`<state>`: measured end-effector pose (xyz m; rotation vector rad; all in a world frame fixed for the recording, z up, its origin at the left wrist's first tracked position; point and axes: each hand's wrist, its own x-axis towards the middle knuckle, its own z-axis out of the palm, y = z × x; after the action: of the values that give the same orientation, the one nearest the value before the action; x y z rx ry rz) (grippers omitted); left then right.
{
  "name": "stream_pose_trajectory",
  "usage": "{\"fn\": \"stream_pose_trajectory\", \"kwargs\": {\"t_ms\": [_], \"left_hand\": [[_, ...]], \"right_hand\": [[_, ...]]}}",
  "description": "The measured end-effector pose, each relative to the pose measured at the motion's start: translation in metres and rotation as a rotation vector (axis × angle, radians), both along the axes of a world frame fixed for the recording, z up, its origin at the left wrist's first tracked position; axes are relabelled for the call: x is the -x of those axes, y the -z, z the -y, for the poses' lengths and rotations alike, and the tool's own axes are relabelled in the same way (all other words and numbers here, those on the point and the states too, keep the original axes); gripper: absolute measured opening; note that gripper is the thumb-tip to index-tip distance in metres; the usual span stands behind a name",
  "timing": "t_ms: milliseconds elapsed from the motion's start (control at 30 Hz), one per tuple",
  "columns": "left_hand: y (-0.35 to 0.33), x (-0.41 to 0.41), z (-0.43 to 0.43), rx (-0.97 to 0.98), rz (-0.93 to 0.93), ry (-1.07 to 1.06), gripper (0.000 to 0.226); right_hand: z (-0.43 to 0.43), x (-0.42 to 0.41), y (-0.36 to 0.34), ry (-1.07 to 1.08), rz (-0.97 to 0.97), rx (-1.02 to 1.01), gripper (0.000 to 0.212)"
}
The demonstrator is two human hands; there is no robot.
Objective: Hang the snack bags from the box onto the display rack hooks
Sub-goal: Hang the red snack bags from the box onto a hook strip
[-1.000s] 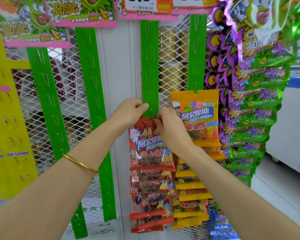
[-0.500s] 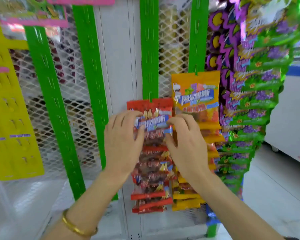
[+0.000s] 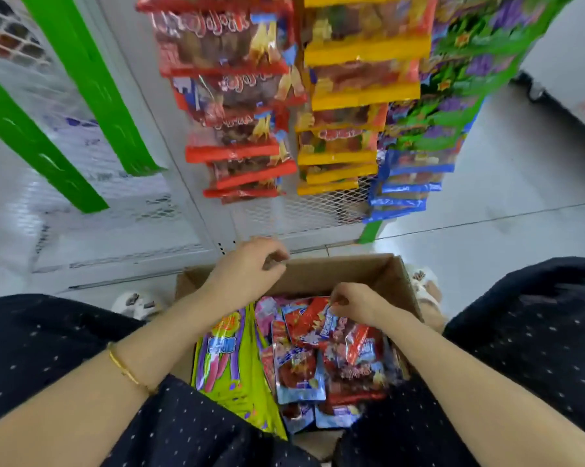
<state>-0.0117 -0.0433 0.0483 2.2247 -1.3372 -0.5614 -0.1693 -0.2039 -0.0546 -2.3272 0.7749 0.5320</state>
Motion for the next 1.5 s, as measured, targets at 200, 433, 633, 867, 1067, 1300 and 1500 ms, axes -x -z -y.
{"fn": "stream_pose_trajectory", "kwargs": {"t_ms": [200, 433, 633, 867, 1067, 1300, 1500], "left_hand": [[0.007, -0.004, 0.017, -0.004, -0.067, -0.016, 0.016], [0.020, -0.008, 0.018, -0.083, -0.077, -0.052, 0.015], [0.022, -0.006, 0.015, -0.149, -0.090, -0.044, 0.019], [0.020, -0.001, 0.012, -0.265, -0.229, -0.084, 0.047], [-0.022, -0.006, 0.011, 0.102, -0.221, -0.165, 0.012], [-0.096, -0.020, -0.002, 0.191, -0.150, -0.013, 0.002], [-0.189, -0.038, -0.011, 0.284, -0.063, -0.008, 0.005]], "right_hand": [[-0.005, 0.018, 0.065, 0.108, -0.295, 0.080, 0.082], [-0.011, 0.009, 0.078, 0.121, -0.271, 0.302, 0.078], [0.006, 0.008, 0.064, 0.359, -0.019, -0.038, 0.033], [0.002, -0.003, -0.021, 0.519, 0.458, -0.634, 0.016], [-0.012, -0.015, -0.077, 0.373, 0.548, -0.650, 0.031], [-0.020, -0.044, -0.167, 0.310, 0.835, -0.382, 0.007], [-0.032, -0.067, -0.271, 0.066, 1.026, 0.030, 0.016]]}}
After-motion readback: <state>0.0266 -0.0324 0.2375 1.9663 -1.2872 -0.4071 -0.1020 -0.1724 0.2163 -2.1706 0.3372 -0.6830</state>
